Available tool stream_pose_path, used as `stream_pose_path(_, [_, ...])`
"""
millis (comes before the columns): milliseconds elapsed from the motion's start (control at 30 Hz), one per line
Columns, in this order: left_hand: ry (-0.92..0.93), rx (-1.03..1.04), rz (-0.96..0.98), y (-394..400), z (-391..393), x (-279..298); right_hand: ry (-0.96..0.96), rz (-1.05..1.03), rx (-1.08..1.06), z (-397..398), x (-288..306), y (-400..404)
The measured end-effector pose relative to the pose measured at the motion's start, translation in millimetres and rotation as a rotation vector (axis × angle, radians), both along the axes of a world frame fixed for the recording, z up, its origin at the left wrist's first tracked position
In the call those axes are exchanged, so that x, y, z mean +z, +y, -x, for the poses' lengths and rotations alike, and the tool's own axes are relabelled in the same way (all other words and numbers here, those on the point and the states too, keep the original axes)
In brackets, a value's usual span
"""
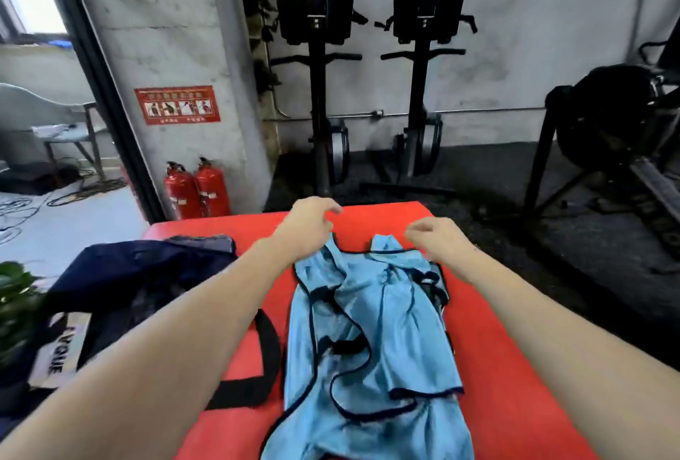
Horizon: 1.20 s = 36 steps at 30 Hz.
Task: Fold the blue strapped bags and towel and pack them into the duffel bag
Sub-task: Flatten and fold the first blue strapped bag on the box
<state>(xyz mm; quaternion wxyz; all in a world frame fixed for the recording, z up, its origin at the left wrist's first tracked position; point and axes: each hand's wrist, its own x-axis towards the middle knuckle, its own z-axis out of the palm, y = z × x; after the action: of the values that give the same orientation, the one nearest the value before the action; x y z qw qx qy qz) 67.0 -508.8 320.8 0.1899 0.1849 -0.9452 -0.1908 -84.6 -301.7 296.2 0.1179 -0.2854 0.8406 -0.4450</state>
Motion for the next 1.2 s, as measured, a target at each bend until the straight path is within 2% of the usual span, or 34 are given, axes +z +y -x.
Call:
stream_pose_path(133, [-0.083,-0.044,-0.138,45,-46,-61,0.072,-0.161,0.187,-64,-56,38])
stream_pose_path(267, [-0.084,-0.095,-0.258,102,-96,-100,0.074,-0.255,0.270,-121,-95,79])
stream_pose_path(433, [-0.109,-0.105,-0.276,134,-139,-146,0.143,-0.336,0.230,-151,-118,102])
stream_pose_path(533, [-0.251,-0.131,-0.171,135,-144,-158,0.319,-0.456,0.228,-150,-123,95])
stream_pose_path(667, [-0.314,-0.113,-0.062,128,-136,-156,0.519,-0.565,0.190,-145,-127,89])
stream_pose_path(767, [-0.367,-0.109,0.061,125,-136,-159,0.471,-0.431,0.102,-141,-124,93])
stream_pose_path(833, [-0.305,-0.083,0.106,121,-135,-159,0.353,-0.210,0.031,-136,-124,95])
stream_pose_path(967, [0.028,0.009,-0.103,105,-137,-151,0.277,0.056,0.004,-130,-118,96])
stream_pose_path(1100, [0.384,0.233,-0.180,79,-152,-123,0.310,0.110,0.025,-129,-111,103])
stream_pose_path(1200, [0.463,0.272,-0.227,62,-166,-110,0.388,0.073,0.063,-126,-113,106])
